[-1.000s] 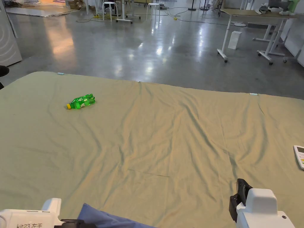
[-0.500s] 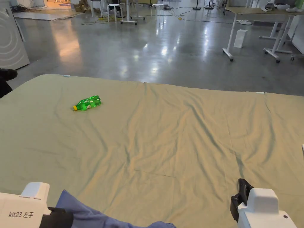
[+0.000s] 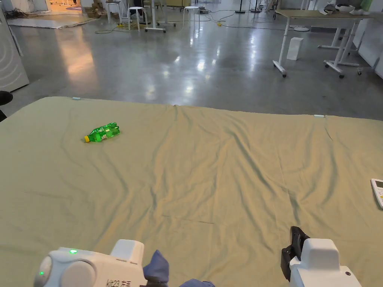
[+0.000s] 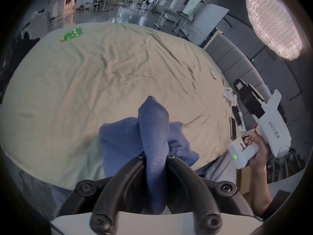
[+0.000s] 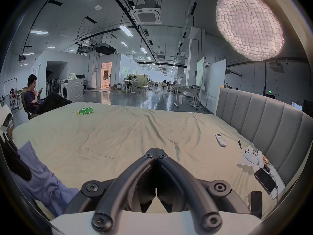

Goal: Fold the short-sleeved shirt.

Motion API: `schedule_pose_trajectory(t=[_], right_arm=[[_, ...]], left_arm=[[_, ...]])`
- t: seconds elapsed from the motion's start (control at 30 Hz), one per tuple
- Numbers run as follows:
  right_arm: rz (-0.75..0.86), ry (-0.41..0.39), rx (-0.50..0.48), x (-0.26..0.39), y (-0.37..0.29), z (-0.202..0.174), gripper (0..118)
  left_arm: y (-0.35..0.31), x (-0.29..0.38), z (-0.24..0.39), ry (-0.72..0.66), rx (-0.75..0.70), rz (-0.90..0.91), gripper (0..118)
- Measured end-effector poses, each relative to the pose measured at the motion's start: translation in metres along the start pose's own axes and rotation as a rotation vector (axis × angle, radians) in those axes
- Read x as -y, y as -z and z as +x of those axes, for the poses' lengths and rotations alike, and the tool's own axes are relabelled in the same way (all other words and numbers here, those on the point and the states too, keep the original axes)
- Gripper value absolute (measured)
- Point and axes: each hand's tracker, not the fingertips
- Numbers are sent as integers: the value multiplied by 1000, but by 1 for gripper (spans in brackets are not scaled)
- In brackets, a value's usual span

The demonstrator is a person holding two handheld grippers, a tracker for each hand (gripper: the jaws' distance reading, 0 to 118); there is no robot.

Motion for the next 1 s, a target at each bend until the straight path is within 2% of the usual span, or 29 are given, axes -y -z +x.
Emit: schedule_pose_trajectory(t=[0.2, 0.4, 0.47, 0.53, 0.6, 0.7, 0.87, 0.9, 1.0], right_arm=[[-11, 4, 13, 3, -2, 7, 0], [-18, 14, 27, 5, -2, 12, 0], [-21, 12, 27, 6, -2, 12, 0], [-23, 11, 28, 5, -3, 13, 0], [-23, 9, 28, 5, -3, 14, 0], [-23, 6, 32, 4, -3, 17, 0], [-23, 11, 38, 3, -2, 20, 0], [-24, 11, 38, 3, -2, 20, 0], [-29, 14, 36, 3, 0, 19, 0]], left_arm=[[41, -8, 31, -44, 59, -30, 13], [102, -5, 44, -81, 22, -102, 17], [115, -3, 45, -110, 28, -116, 29], [119, -3, 45, -139, 58, -120, 54], [113, -4, 46, -156, 115, -96, 70], [97, -6, 50, -102, 138, -73, 72], [79, -8, 43, -56, 151, -11, 69], [77, -6, 49, -42, 135, -6, 61], [100, -1, 51, -34, 24, -47, 17]])
